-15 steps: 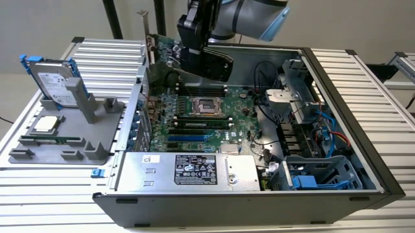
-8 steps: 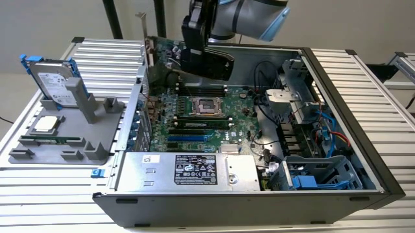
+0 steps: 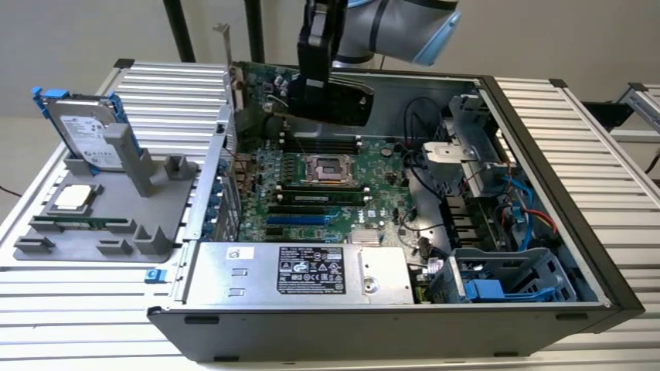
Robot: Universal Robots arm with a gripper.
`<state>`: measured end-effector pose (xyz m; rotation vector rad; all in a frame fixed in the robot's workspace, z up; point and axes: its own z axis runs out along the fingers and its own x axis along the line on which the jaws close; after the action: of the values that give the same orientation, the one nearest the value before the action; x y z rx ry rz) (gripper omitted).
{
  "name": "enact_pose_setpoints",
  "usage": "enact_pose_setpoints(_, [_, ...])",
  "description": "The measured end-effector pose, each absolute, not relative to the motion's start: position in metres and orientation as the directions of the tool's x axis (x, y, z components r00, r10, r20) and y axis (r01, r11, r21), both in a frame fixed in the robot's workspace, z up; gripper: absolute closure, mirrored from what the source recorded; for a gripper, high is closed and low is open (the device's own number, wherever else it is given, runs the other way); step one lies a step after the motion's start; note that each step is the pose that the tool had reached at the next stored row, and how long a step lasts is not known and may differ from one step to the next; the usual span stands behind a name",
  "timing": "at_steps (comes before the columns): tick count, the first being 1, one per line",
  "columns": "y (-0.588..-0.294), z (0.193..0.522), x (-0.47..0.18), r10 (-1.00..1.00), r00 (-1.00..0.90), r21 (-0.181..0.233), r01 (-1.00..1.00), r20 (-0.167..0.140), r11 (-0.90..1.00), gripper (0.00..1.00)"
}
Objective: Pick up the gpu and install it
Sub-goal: 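Insert the gpu into the slot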
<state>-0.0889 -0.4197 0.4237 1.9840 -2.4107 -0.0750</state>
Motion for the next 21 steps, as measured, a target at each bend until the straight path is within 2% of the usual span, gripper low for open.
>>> enact_pose_setpoints(21, [-0.4197,0.4236,-0.0847,-0.999,0.044,0.049,-0.998,-0.016,-0.045,1.00])
